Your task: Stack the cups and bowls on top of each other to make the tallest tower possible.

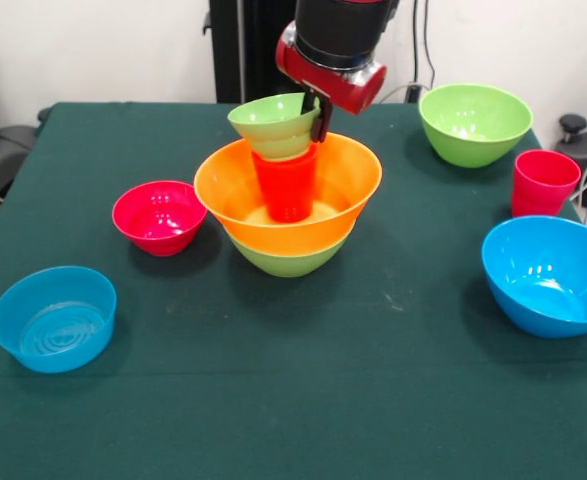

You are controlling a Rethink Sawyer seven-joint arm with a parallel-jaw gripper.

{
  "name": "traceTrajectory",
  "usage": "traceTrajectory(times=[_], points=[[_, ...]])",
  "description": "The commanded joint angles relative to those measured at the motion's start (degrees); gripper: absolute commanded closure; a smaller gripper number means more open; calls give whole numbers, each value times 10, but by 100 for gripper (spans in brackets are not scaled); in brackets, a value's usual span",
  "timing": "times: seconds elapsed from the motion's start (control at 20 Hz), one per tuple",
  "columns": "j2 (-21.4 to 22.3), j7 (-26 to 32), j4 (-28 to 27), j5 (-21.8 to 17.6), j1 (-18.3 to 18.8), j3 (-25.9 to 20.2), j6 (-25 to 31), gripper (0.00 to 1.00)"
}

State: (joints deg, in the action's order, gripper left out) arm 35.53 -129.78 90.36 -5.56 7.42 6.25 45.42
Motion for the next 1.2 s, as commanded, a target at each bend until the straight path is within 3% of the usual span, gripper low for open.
traceTrajectory(times=[0.05, 1.2], points=[[-34, -2, 26, -37, -14, -39, -49, 100], [-58, -11, 16, -43, -33, -18, -78, 100]])
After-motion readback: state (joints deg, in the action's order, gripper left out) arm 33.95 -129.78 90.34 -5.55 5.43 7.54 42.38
